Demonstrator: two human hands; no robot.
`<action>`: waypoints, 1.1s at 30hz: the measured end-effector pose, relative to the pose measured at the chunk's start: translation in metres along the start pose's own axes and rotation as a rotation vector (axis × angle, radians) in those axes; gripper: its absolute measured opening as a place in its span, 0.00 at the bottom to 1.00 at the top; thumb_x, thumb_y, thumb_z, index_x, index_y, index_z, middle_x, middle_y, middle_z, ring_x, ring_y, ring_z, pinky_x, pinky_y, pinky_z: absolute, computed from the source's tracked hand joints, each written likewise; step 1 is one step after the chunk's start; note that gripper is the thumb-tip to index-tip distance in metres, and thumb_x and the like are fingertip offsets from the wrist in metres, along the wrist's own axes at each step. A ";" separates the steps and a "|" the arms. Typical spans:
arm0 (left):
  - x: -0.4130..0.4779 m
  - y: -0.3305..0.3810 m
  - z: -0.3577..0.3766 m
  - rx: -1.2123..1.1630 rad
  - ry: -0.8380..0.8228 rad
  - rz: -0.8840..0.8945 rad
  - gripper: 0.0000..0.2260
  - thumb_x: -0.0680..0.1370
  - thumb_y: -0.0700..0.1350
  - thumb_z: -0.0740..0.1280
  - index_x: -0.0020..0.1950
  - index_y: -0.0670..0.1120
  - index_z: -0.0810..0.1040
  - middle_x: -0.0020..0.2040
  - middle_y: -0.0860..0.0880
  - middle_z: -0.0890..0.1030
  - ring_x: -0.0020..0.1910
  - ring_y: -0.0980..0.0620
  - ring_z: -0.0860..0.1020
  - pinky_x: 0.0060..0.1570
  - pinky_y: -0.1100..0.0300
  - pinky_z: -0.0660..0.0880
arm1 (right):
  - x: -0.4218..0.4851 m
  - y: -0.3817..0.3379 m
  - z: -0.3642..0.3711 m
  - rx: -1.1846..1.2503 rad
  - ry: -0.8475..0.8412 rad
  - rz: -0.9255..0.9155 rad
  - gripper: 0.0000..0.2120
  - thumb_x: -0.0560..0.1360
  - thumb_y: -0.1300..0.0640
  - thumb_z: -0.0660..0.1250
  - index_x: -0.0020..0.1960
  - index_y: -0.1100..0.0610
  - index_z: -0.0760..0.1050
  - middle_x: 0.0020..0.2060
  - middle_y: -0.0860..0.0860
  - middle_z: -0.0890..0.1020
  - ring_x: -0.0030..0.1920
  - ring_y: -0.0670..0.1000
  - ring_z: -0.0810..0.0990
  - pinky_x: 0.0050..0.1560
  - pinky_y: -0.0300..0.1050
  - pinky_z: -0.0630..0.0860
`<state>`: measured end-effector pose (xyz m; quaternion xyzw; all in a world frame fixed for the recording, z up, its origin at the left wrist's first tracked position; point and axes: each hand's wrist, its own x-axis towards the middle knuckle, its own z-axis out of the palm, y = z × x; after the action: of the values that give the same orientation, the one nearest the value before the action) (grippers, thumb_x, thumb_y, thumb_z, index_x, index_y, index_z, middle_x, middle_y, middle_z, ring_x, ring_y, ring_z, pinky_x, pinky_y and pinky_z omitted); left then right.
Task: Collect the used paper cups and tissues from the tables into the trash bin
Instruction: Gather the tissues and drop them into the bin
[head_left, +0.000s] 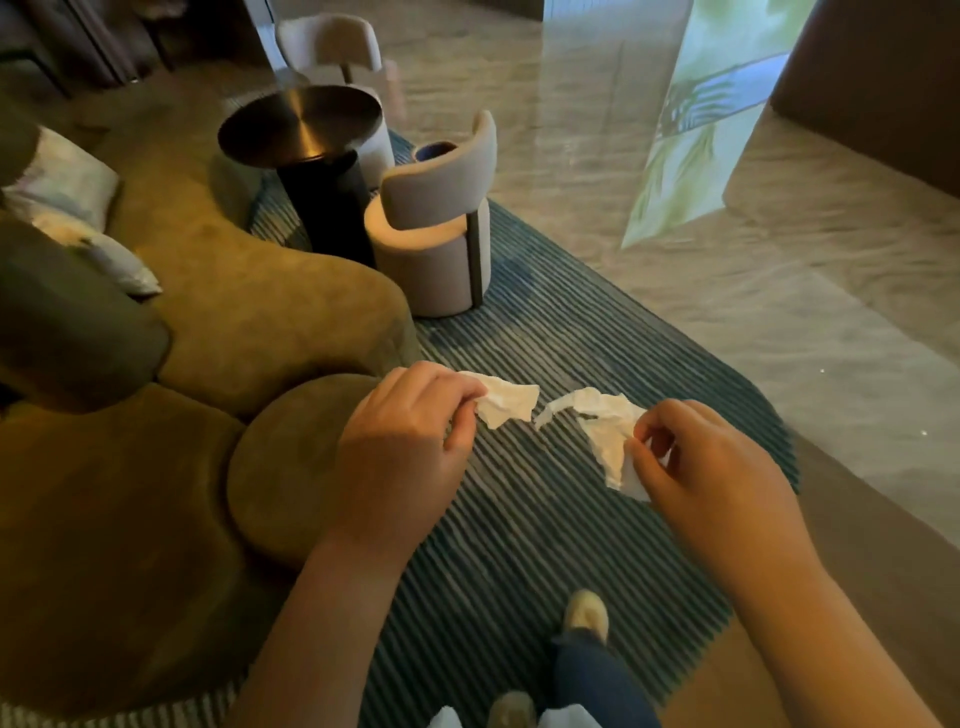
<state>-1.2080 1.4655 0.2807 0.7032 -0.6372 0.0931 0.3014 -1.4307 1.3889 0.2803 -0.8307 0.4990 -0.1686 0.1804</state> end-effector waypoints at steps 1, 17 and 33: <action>0.017 -0.003 0.008 0.004 -0.015 -0.016 0.06 0.78 0.44 0.64 0.51 0.48 0.80 0.47 0.53 0.79 0.47 0.56 0.75 0.47 0.61 0.74 | 0.021 0.007 0.000 0.005 -0.001 0.001 0.03 0.74 0.50 0.63 0.43 0.47 0.72 0.37 0.41 0.73 0.34 0.40 0.71 0.31 0.34 0.63; 0.322 -0.028 0.185 0.042 -0.018 -0.075 0.05 0.76 0.42 0.65 0.50 0.47 0.79 0.45 0.52 0.78 0.45 0.55 0.74 0.43 0.64 0.72 | 0.380 0.133 -0.035 0.069 -0.061 0.017 0.03 0.76 0.51 0.64 0.44 0.47 0.72 0.38 0.40 0.74 0.35 0.39 0.72 0.30 0.35 0.63; 0.601 -0.175 0.333 0.073 0.042 -0.180 0.06 0.75 0.43 0.67 0.51 0.48 0.80 0.46 0.54 0.79 0.47 0.59 0.74 0.45 0.64 0.76 | 0.743 0.174 -0.010 0.026 -0.075 -0.013 0.03 0.75 0.53 0.66 0.44 0.47 0.72 0.38 0.40 0.74 0.34 0.38 0.71 0.30 0.32 0.61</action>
<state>-1.0229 0.7811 0.2695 0.7659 -0.5612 0.1038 0.2962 -1.2380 0.6504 0.2823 -0.8373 0.4841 -0.1451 0.2088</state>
